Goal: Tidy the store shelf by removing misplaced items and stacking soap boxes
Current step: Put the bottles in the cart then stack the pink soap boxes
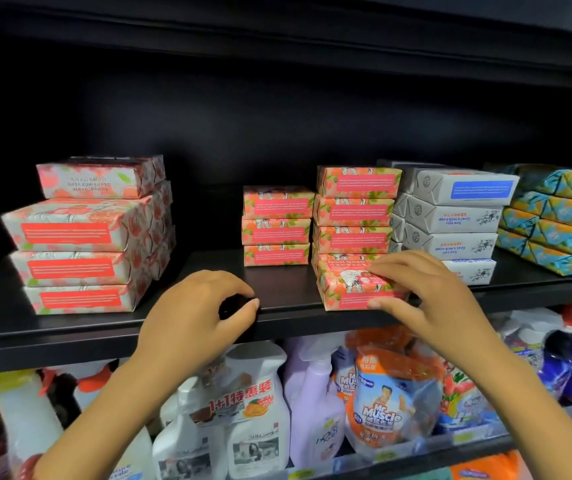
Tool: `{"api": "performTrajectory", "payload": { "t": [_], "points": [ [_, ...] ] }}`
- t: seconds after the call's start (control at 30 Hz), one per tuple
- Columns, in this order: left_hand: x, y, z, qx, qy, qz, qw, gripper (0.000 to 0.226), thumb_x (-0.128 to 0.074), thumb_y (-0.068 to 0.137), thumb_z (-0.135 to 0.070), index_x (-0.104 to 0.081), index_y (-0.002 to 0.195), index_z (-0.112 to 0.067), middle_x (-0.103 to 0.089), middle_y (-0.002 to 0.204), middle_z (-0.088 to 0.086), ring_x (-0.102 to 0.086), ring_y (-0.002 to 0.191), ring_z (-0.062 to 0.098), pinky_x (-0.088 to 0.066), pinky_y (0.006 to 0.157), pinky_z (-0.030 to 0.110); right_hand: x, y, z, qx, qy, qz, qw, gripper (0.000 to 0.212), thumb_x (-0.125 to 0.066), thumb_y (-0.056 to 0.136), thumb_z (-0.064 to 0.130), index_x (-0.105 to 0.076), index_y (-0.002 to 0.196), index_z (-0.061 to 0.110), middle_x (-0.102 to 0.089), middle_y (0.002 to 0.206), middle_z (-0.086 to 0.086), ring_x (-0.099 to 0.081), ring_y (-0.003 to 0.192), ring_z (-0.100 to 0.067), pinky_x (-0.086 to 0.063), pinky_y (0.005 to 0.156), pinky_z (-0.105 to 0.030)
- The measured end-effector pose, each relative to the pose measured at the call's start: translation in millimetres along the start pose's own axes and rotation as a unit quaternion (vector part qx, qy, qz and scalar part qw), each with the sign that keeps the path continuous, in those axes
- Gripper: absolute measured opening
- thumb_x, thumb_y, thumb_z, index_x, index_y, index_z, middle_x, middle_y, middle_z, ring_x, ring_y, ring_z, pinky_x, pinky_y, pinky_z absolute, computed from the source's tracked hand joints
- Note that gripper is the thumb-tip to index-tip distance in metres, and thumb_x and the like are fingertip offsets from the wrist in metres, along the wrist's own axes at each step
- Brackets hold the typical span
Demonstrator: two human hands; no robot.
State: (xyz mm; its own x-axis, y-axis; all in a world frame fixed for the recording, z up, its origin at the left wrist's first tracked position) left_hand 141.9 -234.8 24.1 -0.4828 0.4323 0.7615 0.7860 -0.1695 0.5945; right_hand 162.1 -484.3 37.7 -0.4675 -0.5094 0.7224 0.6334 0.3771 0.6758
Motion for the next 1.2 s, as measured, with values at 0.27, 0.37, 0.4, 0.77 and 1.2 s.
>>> {"api": "performTrajectory", "payload": {
  "t": [0.27,0.37,0.4,0.77,1.2],
  "points": [
    [0.5,0.2,0.7,0.001,0.004,0.001,1.0,0.047,-0.034,0.076,-0.06,-0.07,0.092,-0.034,-0.065,0.091,-0.023,-0.057,0.09,-0.001,-0.045,0.071,0.017,-2.1,2.9,6.8,0.004,-0.067,-0.024,0.997,0.042,-0.062,0.076,0.036,-0.068,0.109,0.012,-0.066,0.109,-0.002,-0.06,0.101,-0.025,-0.042,0.082,-0.029],
    [0.7,-0.3,0.8,0.001,0.007,0.0,1.0,0.047,-0.033,0.077,-0.06,-0.07,0.093,-0.035,-0.065,0.092,-0.023,-0.056,0.09,-0.001,-0.039,0.07,0.011,-5.3,6.3,6.1,0.002,-0.078,-0.028,0.997,0.04,-0.062,0.077,0.035,-0.068,0.108,0.01,-0.067,0.108,-0.003,-0.062,0.099,-0.027,-0.041,0.083,-0.029],
    [0.7,-0.5,0.6,0.001,0.008,-0.001,1.0,0.047,-0.033,0.077,-0.059,-0.07,0.092,-0.035,-0.065,0.092,-0.023,-0.057,0.089,-0.001,-0.038,0.07,0.01,-6.6,7.5,4.9,0.003,-0.079,-0.028,0.996,0.04,-0.062,0.077,0.034,-0.068,0.108,0.01,-0.067,0.108,-0.004,-0.062,0.099,-0.027,-0.041,0.083,-0.029],
    [2.3,-4.1,-1.9,-0.016,0.021,-0.006,1.0,0.041,-0.036,0.082,-0.054,-0.071,0.092,-0.032,-0.067,0.09,-0.021,-0.06,0.087,0.003,-0.043,0.065,0.016,-11.7,13.0,-12.1,-0.028,-0.091,-0.007,0.995,0.037,-0.072,0.081,0.016,-0.063,0.117,0.011,-0.065,0.116,-0.006,-0.059,0.107,-0.029,-0.051,0.082,-0.041],
    [1.9,-4.8,-4.0,-0.027,0.032,-0.017,0.999,0.04,-0.037,0.084,-0.051,-0.071,0.09,-0.031,-0.068,0.088,-0.02,-0.061,0.084,0.004,-0.041,0.062,0.013,-9.3,23.3,-1.7,-0.058,-0.122,0.077,0.988,0.048,-0.06,0.086,0.04,-0.054,0.129,0.017,-0.057,0.128,0.0,-0.049,0.119,-0.021,-0.044,0.091,-0.035]
  ]
}}
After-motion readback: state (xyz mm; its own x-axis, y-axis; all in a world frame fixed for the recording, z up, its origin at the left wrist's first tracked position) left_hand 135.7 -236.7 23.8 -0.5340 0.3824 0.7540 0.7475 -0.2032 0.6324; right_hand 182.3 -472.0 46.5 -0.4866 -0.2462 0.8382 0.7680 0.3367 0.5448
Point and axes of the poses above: each hand's wrist, its own y-axis towards the middle knuckle, its own x-axis out of the back of the hand, z = x × y, the point moved 8 cm from there along y, towards the middle knuckle
